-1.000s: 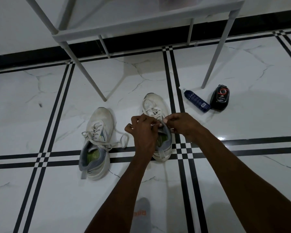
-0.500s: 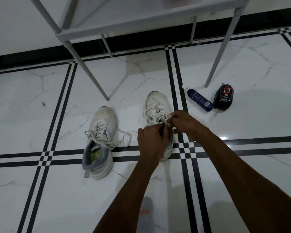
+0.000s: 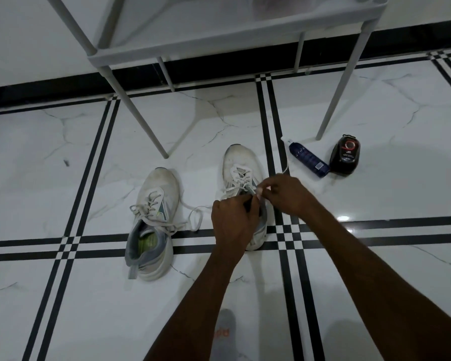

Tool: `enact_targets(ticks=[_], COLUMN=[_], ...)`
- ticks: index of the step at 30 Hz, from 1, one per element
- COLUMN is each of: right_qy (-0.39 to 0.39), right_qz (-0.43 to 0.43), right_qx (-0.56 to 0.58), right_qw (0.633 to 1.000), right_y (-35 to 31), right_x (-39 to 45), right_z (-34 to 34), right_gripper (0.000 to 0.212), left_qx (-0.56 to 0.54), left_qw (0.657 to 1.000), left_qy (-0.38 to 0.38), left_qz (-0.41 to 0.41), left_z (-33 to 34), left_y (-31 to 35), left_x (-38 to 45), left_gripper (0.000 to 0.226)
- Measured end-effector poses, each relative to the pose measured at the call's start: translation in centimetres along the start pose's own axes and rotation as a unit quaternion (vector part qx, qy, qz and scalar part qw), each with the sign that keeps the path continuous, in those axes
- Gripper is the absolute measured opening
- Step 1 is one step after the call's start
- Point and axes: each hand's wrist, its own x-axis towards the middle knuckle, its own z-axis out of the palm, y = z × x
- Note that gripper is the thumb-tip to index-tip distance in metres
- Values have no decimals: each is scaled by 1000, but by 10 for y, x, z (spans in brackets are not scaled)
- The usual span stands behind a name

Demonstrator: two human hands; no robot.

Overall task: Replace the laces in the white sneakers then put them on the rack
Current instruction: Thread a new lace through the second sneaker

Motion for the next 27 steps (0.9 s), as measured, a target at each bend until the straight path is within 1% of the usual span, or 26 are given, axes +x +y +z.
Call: enact_targets(ticks=[1,2,3,4,5,6,7,8,9,10,13,14,16,17,18,19,20,21,22,23,24,25,26,27], right_qy=[2,40,110,204,305,390,438,452,435,396,256,215,122,73,37,23,34,66,117,173,213,228,210,168], right_qz=[-5,-7,0,21,59,91,99,90,81,73,57,69,120,151,171,178,180,188,208,234,254,266,271,270], right_qx=[-1,2,11,31,59,96,118,103,70,47,18,27,66,107,163,221,249,251,242,241,254,271,285,297], right_qw=[1000,999,994,978,949,911,885,881,894,914,965,974,983,980,971,959,951,947,940,926,909,897,895,900], right_y=[-2,-4,-6,-6,-6,-5,-2,0,1,2,-3,-6,-12,-17,-19,-23,-24,-22,-18,-12,-7,-1,0,-3], right_x=[-3,-6,-9,-10,-10,-9,-7,-6,-6,-6,-8,-9,-8,-9,-9,-9,-8,-6,-5,-3,-2,-1,-3,-6], right_z=[3,2,-1,-9,-21,-33,-42,-46,-45,-40,-6,2,11,12,15,17,20,21,20,17,12,9,6,6], right_gripper=[10,9,12,12,14,19,23,23,23,24,22,30,51,55,50,40,30,25,24,27,31,36,40,46], left_qx=[1,3,4,2,0,-2,-3,-3,-2,-3,-8,-9,-15,-21,-26,-28,-26,-22,-18,-13,-9,-6,-6,-11], left_qw=[1000,1000,1000,1000,1000,1000,1000,1000,1000,1000,1000,1000,1000,1000,1000,1000,1000,1000,1000,1000,1000,1000,1000,1000], left_qy=[0,-1,-5,-9,-11,-12,-13,-13,-13,-14,-8,-7,-7,-7,-10,-13,-16,-17,-17,-17,-16,-16,-17,-18], left_qz=[1,2,3,3,2,0,-2,-3,-1,-2,-7,-6,-3,-1,0,1,3,5,5,5,3,1,0,0], left_z=[-1,-1,-2,-2,-1,-2,-2,-3,-3,-3,-3,-3,-3,-3,-3,-4,-4,-4,-5,-5,-5,-6,-7,-7], left_y=[0,0,-1,-1,-1,-1,0,0,0,1,2,2,1,1,0,0,-1,-1,-2,-4,-5,-6,-5,-4], left_x=[-1,-1,-1,-1,0,0,0,0,0,0,-1,-1,-1,-1,-1,-2,-2,-2,-3,-2,-3,-3,-3,-3], left_gripper=[43,43,42,40,39,39,39,38,38,38,38,39,39,39,40,41,42,42,41,41,40,40,41,42])
